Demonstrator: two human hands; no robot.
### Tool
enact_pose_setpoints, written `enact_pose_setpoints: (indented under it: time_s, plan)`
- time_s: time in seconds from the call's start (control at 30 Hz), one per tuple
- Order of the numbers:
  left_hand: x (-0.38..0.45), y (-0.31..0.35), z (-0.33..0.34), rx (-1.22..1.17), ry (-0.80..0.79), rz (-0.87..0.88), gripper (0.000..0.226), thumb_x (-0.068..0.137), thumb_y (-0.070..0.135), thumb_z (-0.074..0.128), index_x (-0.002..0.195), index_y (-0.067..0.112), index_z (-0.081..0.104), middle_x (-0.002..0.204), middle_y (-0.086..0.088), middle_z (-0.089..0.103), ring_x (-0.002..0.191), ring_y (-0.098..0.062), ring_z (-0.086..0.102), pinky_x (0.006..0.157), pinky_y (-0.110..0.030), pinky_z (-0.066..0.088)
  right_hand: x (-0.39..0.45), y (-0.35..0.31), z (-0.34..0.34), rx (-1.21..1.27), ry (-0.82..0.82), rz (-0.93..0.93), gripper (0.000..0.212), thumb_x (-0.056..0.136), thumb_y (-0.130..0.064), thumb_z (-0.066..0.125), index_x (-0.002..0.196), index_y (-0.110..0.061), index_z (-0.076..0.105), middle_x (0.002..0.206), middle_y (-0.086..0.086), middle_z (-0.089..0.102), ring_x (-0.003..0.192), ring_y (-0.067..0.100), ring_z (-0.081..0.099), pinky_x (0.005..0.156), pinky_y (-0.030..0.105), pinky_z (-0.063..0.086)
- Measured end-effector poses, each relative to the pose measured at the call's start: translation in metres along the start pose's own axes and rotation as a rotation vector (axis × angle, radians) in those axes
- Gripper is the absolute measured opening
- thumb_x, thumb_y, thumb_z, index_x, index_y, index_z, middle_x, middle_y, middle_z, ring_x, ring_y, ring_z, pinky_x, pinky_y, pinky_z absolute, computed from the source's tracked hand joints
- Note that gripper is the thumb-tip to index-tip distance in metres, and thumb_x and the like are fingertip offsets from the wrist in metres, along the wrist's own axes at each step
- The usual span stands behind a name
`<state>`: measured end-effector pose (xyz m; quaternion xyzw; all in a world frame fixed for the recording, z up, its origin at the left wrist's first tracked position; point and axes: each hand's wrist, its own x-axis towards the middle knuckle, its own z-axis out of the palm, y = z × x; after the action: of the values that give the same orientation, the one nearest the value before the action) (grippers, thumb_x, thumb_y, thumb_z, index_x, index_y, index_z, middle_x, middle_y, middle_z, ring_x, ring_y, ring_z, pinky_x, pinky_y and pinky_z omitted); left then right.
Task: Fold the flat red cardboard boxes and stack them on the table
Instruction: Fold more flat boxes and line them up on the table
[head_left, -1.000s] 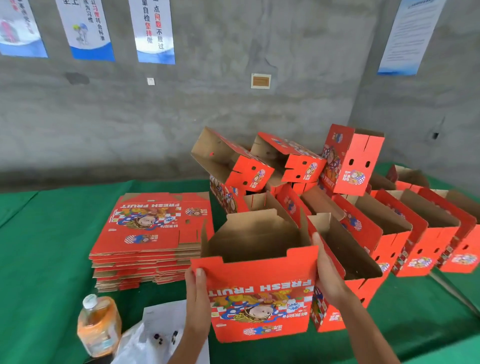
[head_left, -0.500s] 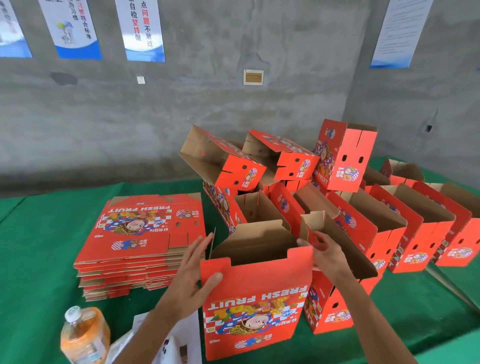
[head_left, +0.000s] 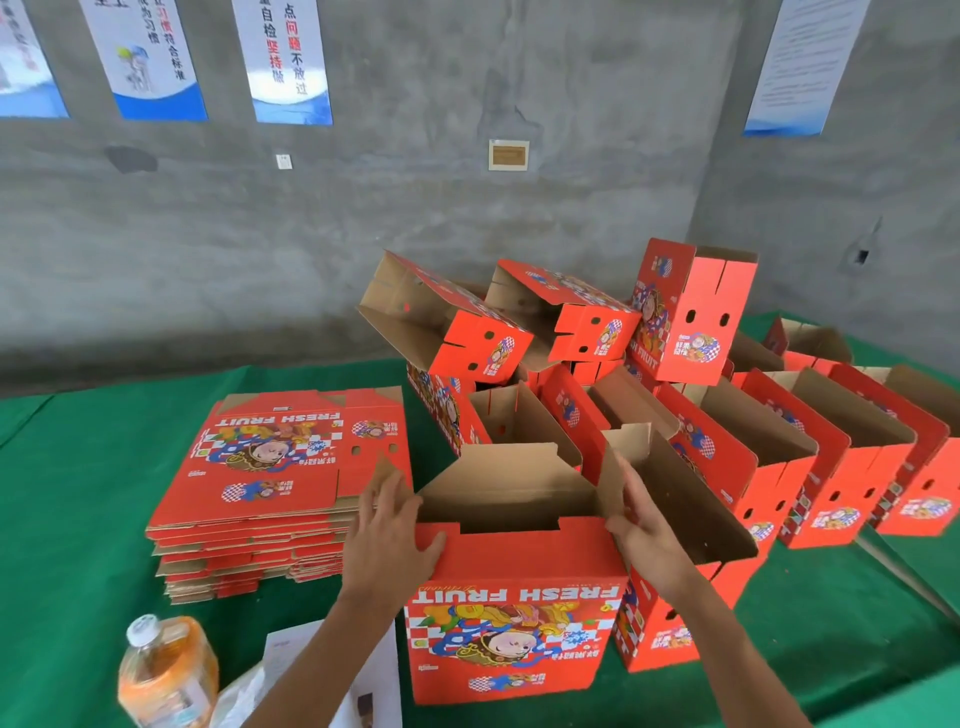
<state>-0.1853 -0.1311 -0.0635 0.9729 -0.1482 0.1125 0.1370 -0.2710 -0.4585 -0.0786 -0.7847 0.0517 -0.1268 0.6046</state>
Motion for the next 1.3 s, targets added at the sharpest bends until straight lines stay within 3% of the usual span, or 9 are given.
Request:
enact_pose_setpoints:
  time_s: [0.13,0.3,0.53,0.7,0.83,0.97,1.1,1.23,1.3]
  plan:
    - [-0.001,0.026,0.013,0.011,0.033,0.252,0.073,0.102,0.014,0.051,0.166,0.023,0.017,0.168,0.009,-0.026,0.154,-0.017,-0.028,0.13,-0.034,0.015,-0.008,0.002,0.019,-0.132,-0.049,-0.088,0.062,0.107,-0.012,0.053,0.149,-0.056,0.042,0.159,-0.03,0.034,0.142,-0.013,0.034,0.103,0.014,0.046]
    - [-0.002,0.024,0.016,-0.25,0.023,0.471,0.083,0.097,-0.005,0.052,0.164,0.031,0.019,0.171,0.017,-0.011,0.158,-0.007,-0.002,0.112,-0.017,0.041,-0.009,-0.003,0.03,-0.191,0.138,-0.091,0.042,0.1,-0.072,0.044,0.138,-0.058,0.053,0.145,-0.037,0.046,0.138,-0.015,0.036,0.109,0.023,0.031]
    - [0.01,0.024,0.018,-0.631,0.025,0.214,0.059,0.098,0.027,0.069,0.15,0.035,0.042,0.153,0.019,0.04,0.141,-0.002,0.034,0.119,-0.032,0.037,0.018,-0.022,0.032,-0.24,0.053,-0.066,0.028,0.109,-0.04,0.047,0.131,-0.053,0.057,0.142,-0.028,0.043,0.135,-0.006,0.038,0.113,0.032,0.034]
    - [0.041,0.032,0.007,-0.761,0.064,0.096,0.028,0.108,0.041,0.04,0.11,0.031,0.067,0.119,0.014,0.059,0.121,-0.012,0.048,0.105,-0.036,0.038,0.036,-0.033,0.034,-0.285,-0.036,-0.054,0.042,0.112,-0.024,0.038,0.126,-0.053,0.065,0.146,-0.021,0.044,0.142,0.006,0.034,0.12,0.036,0.029]
    - [0.047,0.023,0.01,-0.747,-0.052,0.205,0.03,0.113,0.021,0.037,0.128,0.033,0.06,0.118,0.005,0.059,0.11,-0.013,0.054,0.096,-0.037,0.047,0.041,-0.033,0.03,-0.405,-0.166,-0.02,0.056,0.104,-0.024,0.052,0.137,-0.068,0.041,0.134,-0.016,0.045,0.13,0.012,0.038,0.109,0.037,0.031]
    - [0.043,0.019,0.033,-0.204,-0.169,0.326,0.065,0.105,0.012,0.044,0.16,0.041,0.023,0.169,0.016,0.012,0.151,-0.013,0.018,0.126,-0.049,0.018,0.039,-0.021,0.039,-0.62,-0.201,-0.063,0.095,0.086,-0.034,0.066,0.148,-0.072,0.004,0.141,-0.014,0.036,0.13,0.011,0.039,0.106,0.037,0.039]
    - [0.047,0.016,0.032,-0.455,-0.097,0.121,0.101,0.091,0.01,0.07,0.163,0.039,0.006,0.171,0.008,0.009,0.155,-0.02,0.013,0.125,-0.054,0.022,0.039,-0.005,0.041,-0.548,-0.103,-0.097,0.117,0.082,-0.022,0.075,0.156,-0.059,-0.007,0.154,-0.025,0.029,0.137,-0.001,0.028,0.113,0.03,0.03]
    - [0.045,0.004,0.028,-0.63,-0.175,0.136,0.071,0.099,0.012,0.065,0.153,0.045,0.033,0.154,0.014,0.042,0.14,-0.014,0.04,0.115,-0.034,0.04,0.028,-0.001,0.037,-0.402,-0.016,-0.082,0.064,0.1,-0.036,0.056,0.134,-0.082,0.027,0.136,-0.048,0.038,0.13,-0.019,0.03,0.105,-0.001,0.018]
    - [0.045,0.004,0.024,-0.752,-0.159,0.07,0.05,0.106,0.015,0.053,0.129,0.06,0.05,0.133,0.025,0.053,0.122,-0.006,0.052,0.095,-0.02,0.047,0.023,-0.001,0.038,-0.23,0.052,0.006,0.037,0.098,-0.055,0.043,0.127,-0.079,0.046,0.136,-0.042,0.049,0.133,-0.011,0.04,0.115,0.012,0.024]
